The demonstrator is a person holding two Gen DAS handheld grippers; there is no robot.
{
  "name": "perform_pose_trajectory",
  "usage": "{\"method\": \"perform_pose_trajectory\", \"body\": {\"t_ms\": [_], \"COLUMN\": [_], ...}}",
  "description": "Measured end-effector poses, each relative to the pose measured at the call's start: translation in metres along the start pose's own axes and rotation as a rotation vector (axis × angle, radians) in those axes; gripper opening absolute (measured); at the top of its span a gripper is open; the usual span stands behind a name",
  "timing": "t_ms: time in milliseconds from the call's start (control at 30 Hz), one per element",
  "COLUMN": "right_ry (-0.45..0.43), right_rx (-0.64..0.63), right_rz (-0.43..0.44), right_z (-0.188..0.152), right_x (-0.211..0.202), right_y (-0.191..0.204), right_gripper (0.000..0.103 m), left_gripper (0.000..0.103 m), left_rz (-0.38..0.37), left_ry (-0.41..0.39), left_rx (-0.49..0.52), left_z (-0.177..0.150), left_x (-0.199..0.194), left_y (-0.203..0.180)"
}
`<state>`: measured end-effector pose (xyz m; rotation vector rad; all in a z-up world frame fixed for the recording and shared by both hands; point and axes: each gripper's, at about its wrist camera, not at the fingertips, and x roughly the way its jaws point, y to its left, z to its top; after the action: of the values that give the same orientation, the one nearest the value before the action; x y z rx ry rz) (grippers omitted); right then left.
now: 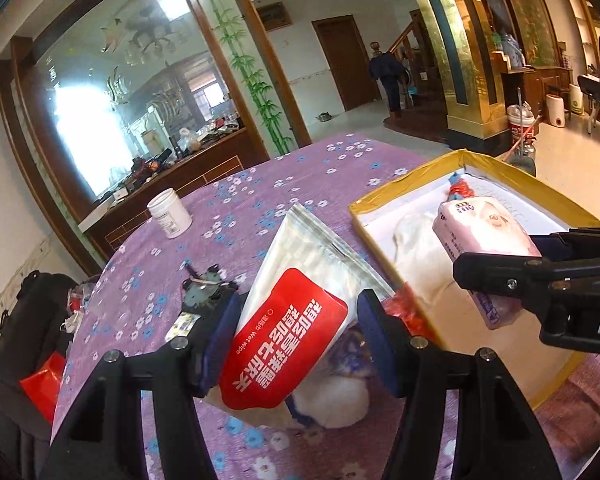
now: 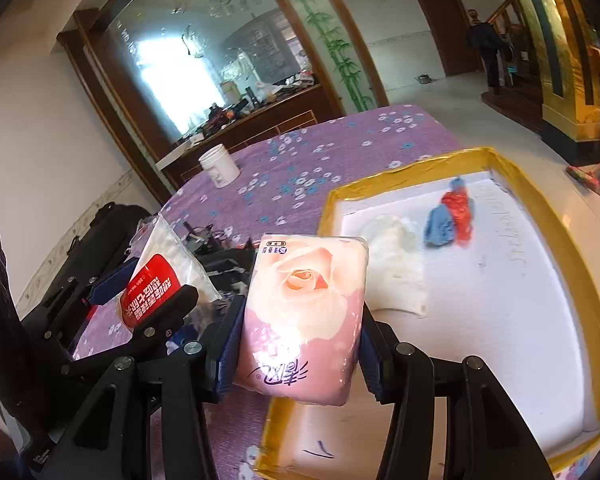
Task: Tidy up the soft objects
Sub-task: 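Carry the pink tissue pack with right toward the tray while left carries the red-labelled pack, then lower the pink tissue pack into the tray and open right while left lowers its pack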
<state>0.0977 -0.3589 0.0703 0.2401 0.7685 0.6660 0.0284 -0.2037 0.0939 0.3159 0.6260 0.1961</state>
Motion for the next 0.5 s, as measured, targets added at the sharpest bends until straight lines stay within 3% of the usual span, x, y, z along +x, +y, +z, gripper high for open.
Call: {"method": "perform_pose_trajectory", "body": {"t_ms": [167, 333, 500], "right_ry": [-0.031, -0.058, -0.042], "right_rx": [0.032, 0.07, 0.101], "right_rz": [-0.065, -0.194, -0.268], "right_z": [0.004, 0.008, 0.01], "right_x": [-0.011, -0.024, -0.028], "right_y": [-0.022, -0.052, -0.078], "right_gripper": [0.055, 0.055, 0.055], "left_gripper": [0.06, 0.06, 0.06], "left_rz": [-0.062, -0.226, -0.359], "left_ry": [-0.007, 0.036, 0.11], "left_rx": [-0.01, -0.065, -0.103], "left_z": [0.018, 0.039, 0.048], "left_x": [0.002, 0.014, 0.037], "left_y": [-0.013, -0.032, -0.056]}}
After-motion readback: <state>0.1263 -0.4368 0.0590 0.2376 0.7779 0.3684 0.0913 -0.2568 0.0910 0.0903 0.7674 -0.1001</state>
